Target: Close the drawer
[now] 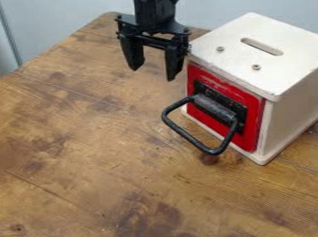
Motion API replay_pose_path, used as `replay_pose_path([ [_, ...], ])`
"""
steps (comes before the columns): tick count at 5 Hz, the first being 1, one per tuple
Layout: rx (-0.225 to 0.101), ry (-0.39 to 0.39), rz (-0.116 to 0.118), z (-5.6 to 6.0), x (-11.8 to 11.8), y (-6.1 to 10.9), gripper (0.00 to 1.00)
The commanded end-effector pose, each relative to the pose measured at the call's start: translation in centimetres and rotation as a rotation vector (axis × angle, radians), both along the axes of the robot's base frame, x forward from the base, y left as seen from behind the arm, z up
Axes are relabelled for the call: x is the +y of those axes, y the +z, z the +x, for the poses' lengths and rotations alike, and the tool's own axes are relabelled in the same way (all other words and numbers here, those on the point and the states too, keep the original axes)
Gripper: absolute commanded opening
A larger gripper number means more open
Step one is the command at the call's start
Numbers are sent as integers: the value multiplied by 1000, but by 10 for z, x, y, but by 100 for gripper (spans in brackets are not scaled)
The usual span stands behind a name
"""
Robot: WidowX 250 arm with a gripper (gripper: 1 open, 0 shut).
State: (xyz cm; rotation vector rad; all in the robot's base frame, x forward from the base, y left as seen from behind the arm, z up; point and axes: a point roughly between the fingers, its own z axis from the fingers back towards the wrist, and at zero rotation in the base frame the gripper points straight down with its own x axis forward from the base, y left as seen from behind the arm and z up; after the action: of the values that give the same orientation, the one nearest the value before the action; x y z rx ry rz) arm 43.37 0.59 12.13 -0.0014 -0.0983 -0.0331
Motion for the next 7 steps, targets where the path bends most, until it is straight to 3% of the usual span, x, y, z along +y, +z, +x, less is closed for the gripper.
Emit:
replay_pose_path([
  [1, -90, -25, -5, -1, -7, 37, 100],
  [6, -113, -29, 1, -3, -14, 47, 100],
  [7, -117, -24, 1, -9, -13, 51, 100],
])
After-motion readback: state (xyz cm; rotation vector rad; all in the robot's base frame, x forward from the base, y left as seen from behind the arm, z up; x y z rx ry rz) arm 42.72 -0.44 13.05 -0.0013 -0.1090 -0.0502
